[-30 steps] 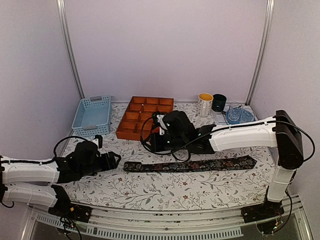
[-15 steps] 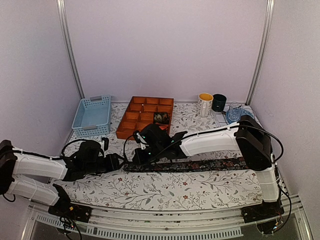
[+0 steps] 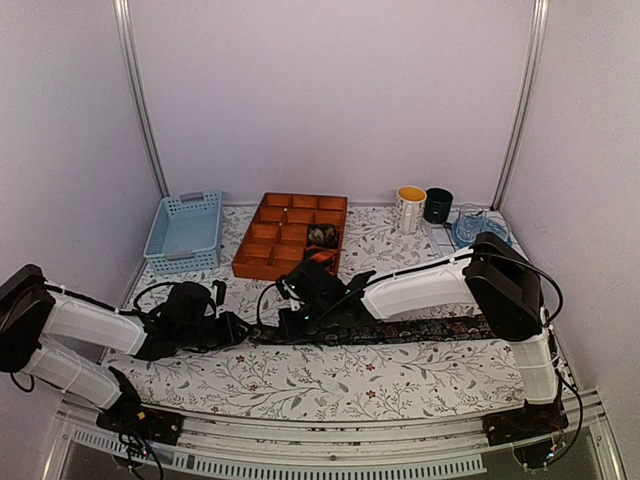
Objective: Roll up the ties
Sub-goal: Roll the tie at the center of the board.
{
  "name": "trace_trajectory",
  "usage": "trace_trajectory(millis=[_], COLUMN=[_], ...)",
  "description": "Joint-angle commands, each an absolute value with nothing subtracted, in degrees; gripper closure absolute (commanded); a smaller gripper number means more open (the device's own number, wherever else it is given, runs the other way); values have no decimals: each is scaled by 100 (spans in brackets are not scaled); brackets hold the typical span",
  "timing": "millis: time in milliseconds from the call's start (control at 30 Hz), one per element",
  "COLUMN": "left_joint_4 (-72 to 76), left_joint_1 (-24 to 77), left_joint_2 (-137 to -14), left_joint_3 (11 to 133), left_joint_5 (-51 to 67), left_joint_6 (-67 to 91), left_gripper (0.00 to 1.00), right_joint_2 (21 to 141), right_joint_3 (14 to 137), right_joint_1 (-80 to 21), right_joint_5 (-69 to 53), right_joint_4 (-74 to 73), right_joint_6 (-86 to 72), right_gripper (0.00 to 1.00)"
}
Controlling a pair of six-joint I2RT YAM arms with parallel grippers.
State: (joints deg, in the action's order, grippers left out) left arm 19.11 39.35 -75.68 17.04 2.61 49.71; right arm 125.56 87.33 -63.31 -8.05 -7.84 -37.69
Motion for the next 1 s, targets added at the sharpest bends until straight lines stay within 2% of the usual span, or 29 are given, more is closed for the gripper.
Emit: trace_trajectory(millis=[0,133,200,267,367,467,567,833,967], left_joint_4=[2087,2108,2102,2088,2028,1869,1827,2114,2127], left_joint_1=[3901,3902,3896,3906,3964,4030,4057,4059,4052], left_joint_2=[-7752,-7780,-7720,-7613,-7347,-7218,-7350,-7963,-8077], left_joint_3=[1814,1788,1778,1746,1691,1721,1773,1844,1926], left_joint_5=[380,391,393,411,349,275,350,333,228], left_joint_6=[4957,4967,4971,4953,4904,4762,4678,4704,4688], left_gripper=[77,76,72,62,41,33,34,50,51], right_joint_2=[13025,13003,13007,13000,12988,12986,12969,12954,12992], right_joint_3=[8506,8406,8394,8394,8378,8383,8359,8376,8331], right_joint_1=[-6271,-6242,-6240,-6234,-6227,-6206,-6175,-6148,-6150], right_joint_5=[-738,-749,-756,-754,-747,-742,-771,-798,-838], right_joint_4=[-731,-666,-664,-666,-652,-648,-622,-577,-564], right_joint_6=[-3862,-3919,-3922,-3923,-3933,-3954,-3972,-3977,-3992], right_gripper=[100,100,100,100,100,100,100,100,100])
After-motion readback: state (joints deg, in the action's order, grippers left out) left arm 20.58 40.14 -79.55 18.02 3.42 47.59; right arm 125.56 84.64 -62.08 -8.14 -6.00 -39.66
